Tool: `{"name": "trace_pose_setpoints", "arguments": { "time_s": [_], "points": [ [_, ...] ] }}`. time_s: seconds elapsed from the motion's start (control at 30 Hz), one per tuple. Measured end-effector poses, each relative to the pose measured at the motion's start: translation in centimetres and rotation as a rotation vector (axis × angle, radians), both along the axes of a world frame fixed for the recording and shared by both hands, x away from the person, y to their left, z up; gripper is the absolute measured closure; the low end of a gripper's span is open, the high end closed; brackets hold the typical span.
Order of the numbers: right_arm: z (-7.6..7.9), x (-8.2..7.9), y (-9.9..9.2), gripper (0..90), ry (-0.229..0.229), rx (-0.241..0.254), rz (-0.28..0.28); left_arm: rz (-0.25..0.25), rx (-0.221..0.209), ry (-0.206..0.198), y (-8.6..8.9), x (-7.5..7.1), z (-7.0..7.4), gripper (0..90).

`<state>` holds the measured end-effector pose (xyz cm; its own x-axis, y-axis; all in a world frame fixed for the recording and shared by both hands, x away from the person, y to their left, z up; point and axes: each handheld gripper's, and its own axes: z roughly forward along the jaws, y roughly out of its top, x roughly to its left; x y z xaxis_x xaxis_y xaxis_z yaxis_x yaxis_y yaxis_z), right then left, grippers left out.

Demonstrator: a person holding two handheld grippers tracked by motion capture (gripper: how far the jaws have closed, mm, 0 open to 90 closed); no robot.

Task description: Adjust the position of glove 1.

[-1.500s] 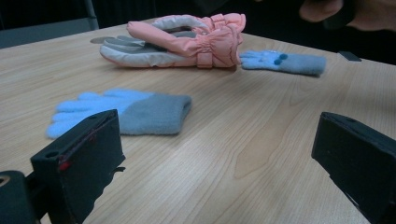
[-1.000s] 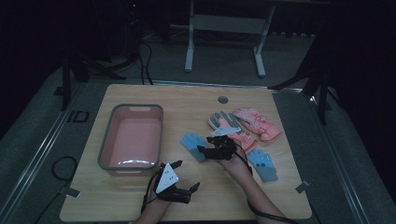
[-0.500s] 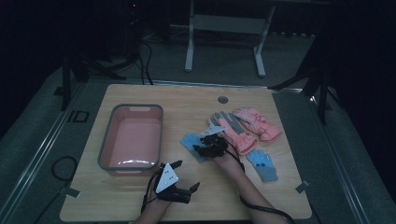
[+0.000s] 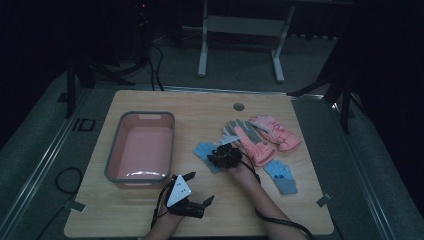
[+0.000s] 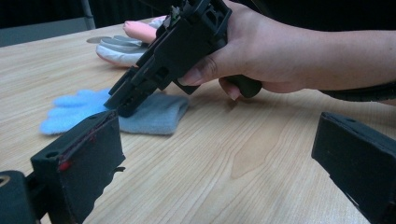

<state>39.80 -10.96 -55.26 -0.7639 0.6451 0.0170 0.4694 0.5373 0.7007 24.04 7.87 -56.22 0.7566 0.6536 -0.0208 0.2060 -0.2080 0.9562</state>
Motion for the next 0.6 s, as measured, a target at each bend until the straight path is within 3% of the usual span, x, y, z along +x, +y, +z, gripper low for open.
{"name": "trace_pose_setpoints", "arguments": {
  "time_s": [0.13, 0.3, 0.4, 0.6],
  "points": [
    [0.1, 0.0, 0.1, 80.4, 0.01, 0.002, -0.019, 0.001, 0.0, 0.001, 0.0, 0.0, 0.0, 2.2],
    [0.2, -0.4, 0.4, 83.3, 0.015, -0.001, -0.058, 0.003, -0.002, 0.001, 0.0, 0.0, 0.0, 2.2],
    [1.0, -1.2, 0.0, 84.1, 0.019, 0.036, -0.1, 0.004, -0.002, -0.001, 0.0, 0.0, 0.0, 2.1],
    [3.6, -3.4, -1.6, 84.3, -0.014, 0.085, -0.157, 0.005, -0.002, -0.001, 0.0, 0.0, 0.0, 2.1]
  ]
}}
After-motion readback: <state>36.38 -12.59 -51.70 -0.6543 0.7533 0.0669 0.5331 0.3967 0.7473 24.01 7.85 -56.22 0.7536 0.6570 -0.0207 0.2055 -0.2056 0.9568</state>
